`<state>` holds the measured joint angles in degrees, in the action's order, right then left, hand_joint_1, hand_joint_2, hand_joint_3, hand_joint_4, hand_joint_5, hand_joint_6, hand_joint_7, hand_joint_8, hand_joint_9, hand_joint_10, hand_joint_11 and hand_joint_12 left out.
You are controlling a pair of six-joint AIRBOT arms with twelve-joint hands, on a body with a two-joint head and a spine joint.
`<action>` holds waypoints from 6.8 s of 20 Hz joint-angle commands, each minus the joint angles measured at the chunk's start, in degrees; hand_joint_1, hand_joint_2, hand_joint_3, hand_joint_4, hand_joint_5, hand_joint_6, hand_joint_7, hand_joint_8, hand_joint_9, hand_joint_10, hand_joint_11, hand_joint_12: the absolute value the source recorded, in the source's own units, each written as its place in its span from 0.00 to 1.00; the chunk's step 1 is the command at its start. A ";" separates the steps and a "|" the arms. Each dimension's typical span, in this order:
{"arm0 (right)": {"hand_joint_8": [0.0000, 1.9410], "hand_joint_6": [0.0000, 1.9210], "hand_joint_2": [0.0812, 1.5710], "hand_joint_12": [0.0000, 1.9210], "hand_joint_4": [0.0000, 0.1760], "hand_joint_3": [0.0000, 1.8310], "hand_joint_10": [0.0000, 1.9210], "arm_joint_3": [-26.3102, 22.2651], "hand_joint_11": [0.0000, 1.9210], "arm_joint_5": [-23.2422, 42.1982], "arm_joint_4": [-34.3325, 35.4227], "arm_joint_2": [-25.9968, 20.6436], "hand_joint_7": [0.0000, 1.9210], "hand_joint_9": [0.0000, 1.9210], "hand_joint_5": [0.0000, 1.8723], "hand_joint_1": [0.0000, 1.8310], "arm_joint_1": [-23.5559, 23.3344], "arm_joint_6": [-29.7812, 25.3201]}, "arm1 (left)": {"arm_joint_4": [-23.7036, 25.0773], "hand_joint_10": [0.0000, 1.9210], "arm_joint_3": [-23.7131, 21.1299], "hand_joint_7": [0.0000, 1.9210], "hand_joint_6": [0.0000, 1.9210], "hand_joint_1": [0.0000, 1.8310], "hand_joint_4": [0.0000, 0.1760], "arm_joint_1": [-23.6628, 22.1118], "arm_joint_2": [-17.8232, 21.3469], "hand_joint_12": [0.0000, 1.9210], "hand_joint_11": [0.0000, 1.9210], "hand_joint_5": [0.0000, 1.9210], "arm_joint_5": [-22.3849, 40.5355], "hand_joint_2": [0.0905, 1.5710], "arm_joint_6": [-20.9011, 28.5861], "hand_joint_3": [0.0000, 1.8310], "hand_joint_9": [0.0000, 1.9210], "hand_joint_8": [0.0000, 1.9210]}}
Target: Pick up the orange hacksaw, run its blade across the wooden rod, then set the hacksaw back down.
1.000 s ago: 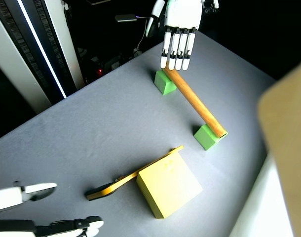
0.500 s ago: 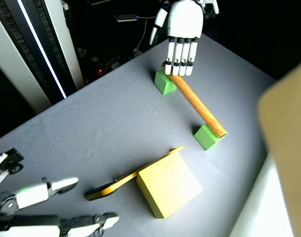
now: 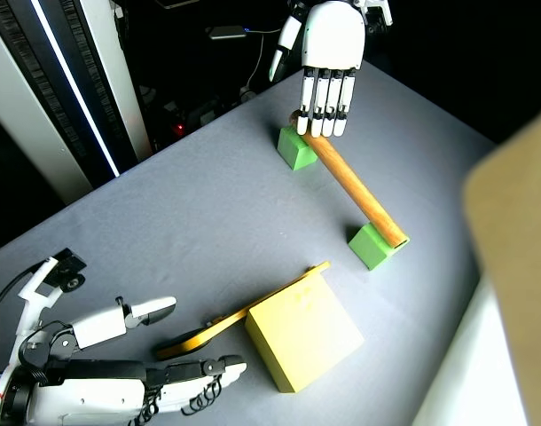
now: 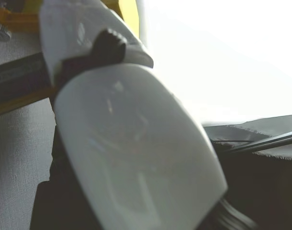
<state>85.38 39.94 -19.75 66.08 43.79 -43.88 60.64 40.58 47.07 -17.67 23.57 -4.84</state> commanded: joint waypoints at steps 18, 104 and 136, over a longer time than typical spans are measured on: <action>0.00 0.00 0.74 0.39 0.00 0.00 0.00 -2.48 0.00 0.39 11.09 3.45 0.10 0.11 0.12 0.59 -2.82 9.51 | -0.77 0.00 -0.26 0.10 0.00 0.00 0.00 -0.57 -0.23 0.18 0.00 0.09 2.10 0.81 -0.01 0.00 0.08 0.00; 0.59 0.53 0.72 0.61 0.00 0.00 0.41 -24.49 0.45 26.89 75.66 22.04 0.52 0.55 0.46 0.67 -22.42 100.17 | -0.78 0.00 -0.38 0.10 0.00 0.01 0.00 -2.29 -1.23 0.23 0.00 0.10 1.37 0.81 -0.01 0.00 0.09 0.00; 0.55 0.49 0.70 0.57 0.00 0.00 0.56 -15.66 0.46 34.23 69.76 31.72 0.49 0.52 0.48 0.73 -21.42 100.50 | -0.78 0.00 -0.56 0.10 0.00 0.01 0.00 -2.64 -1.88 0.22 0.00 0.10 1.06 0.81 -0.01 0.00 0.08 0.00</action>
<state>69.65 68.86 55.18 97.93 22.79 57.43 60.84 40.16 44.97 -19.20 23.27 -4.84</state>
